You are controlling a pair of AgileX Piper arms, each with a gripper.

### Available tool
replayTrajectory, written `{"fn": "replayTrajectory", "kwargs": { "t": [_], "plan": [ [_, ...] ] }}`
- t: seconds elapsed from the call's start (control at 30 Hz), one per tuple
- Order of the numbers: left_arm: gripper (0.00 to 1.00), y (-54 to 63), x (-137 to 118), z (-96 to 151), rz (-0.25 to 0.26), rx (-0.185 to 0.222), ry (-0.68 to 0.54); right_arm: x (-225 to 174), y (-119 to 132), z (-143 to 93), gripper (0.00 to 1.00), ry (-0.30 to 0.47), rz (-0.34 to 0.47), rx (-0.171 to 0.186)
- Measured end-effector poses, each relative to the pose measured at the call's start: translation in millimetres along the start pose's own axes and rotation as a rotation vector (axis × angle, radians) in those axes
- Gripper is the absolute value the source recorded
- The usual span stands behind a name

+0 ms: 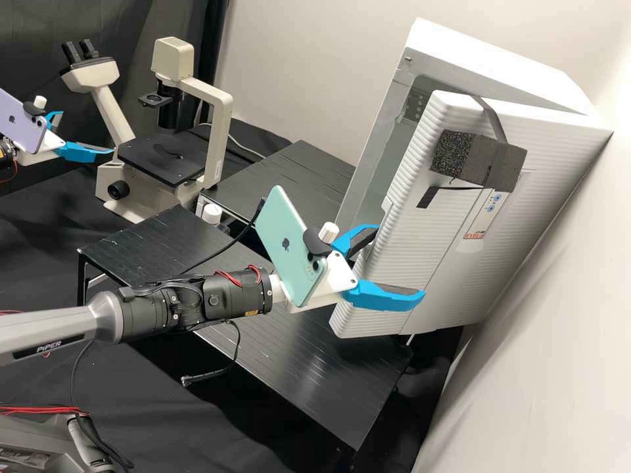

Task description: Open the incubator door.

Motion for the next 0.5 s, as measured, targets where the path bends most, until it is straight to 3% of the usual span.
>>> {"fn": "replayTrajectory", "kwargs": {
  "t": [0.07,0.27,0.5],
  "plan": [
    [1.00,0.0,0,0,0.000,0.000,0.000,-1,1,0,1.00,-0.015,0.016,-0.016],
    [1.00,0.0,0,0,0.000,0.000,0.000,-3,7,-2,1.00,-0.092,0.063,-0.012],
    [1.00,0.0,0,0,0.000,0.000,0.000,-6,15,6,1.00,-0.198,0.176,-0.025]
  ]
}}
